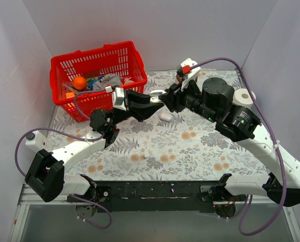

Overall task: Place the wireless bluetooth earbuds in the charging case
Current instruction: Adjust the earbud with the charging case.

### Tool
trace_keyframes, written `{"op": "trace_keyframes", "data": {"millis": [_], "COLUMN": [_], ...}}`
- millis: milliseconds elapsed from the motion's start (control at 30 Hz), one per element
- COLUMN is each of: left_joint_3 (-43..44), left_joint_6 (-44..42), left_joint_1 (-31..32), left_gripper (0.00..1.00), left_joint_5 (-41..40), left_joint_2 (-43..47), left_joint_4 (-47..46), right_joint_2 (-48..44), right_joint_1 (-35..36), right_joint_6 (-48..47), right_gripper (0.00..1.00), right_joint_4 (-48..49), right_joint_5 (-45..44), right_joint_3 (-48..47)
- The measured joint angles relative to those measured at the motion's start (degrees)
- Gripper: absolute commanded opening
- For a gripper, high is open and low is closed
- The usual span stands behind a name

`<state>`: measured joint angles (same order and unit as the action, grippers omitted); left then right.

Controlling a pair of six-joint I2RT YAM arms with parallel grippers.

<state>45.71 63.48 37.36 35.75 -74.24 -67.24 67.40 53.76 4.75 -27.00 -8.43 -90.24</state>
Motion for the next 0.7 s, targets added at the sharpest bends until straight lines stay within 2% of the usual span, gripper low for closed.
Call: {"op": "trace_keyframes", "data": {"millis": [167, 433, 533, 700], "left_joint_3": [0.0, -0.02, -0.04, -0.35], "left_joint_6": [-0.07, -0.04, -0.04, -0.04], "left_joint_1": [0.02, 0.15, 0.15, 0.15], "left_gripper": [0.0, 0.0, 0.0, 0.0], "left_joint_5": [0.0, 0.0, 0.0, 0.04], "left_joint_2": [0.02, 0.02, 0.02, 0.02], "left_joint_4": [-0.02, -0.07, -0.15, -0.52], "right_joint_2": [-0.26, -1.7, -2.23, -4.15], "right_joint_1": [0.0, 0.0, 0.0, 0.0], "right_joint_6": [0.11, 0.37, 0.7, 1.09], "right_gripper": [0.59, 0.63, 0.63, 0.51], "right_joint_4": [0.09, 0.22, 0.66, 3.13], "right_joint_5": [0.0, 0.2, 0.02, -1.75], "right_joint_3": [0.0, 0.0, 0.0, 0.57]}}
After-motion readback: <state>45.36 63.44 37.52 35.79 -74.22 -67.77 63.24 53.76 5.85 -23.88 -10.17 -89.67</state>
